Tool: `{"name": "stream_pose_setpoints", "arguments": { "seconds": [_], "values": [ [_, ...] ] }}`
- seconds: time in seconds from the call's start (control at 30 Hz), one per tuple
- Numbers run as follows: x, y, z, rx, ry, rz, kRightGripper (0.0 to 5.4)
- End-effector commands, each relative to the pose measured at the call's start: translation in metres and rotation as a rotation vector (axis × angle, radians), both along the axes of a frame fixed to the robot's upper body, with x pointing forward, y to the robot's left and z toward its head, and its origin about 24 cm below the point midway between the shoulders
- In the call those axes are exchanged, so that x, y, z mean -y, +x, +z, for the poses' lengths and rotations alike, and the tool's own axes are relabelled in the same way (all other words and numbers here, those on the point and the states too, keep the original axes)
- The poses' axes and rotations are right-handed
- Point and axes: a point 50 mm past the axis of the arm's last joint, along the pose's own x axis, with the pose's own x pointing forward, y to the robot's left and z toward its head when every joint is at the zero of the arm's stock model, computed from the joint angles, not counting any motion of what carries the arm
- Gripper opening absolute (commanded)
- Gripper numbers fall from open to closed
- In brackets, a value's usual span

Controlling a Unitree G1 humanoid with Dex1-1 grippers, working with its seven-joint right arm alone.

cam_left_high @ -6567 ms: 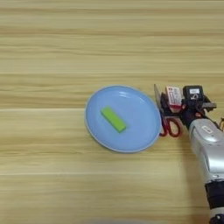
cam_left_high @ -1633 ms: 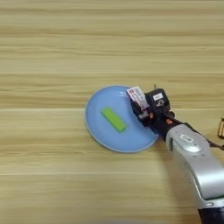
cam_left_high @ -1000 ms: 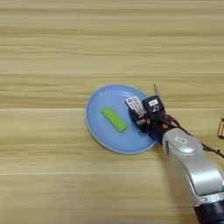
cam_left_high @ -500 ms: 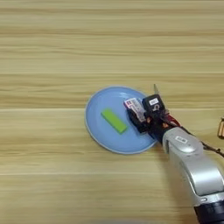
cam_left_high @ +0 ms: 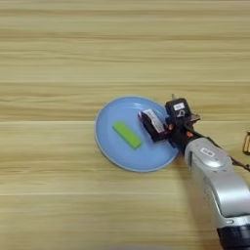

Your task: Move the objects on the table

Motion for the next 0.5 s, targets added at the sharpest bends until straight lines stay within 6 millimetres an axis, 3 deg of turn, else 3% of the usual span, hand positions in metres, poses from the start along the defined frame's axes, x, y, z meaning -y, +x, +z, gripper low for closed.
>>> {"name": "stream_pose_setpoints", "arguments": {
  "seconds": [0.03,0.5],
  "values": [
    [0.003,0.011,0.032,0.168,0.022,-0.023,5.26],
    [0.045,0.013,0.036,0.208,0.014,-0.167,5.38]
  ]
}}
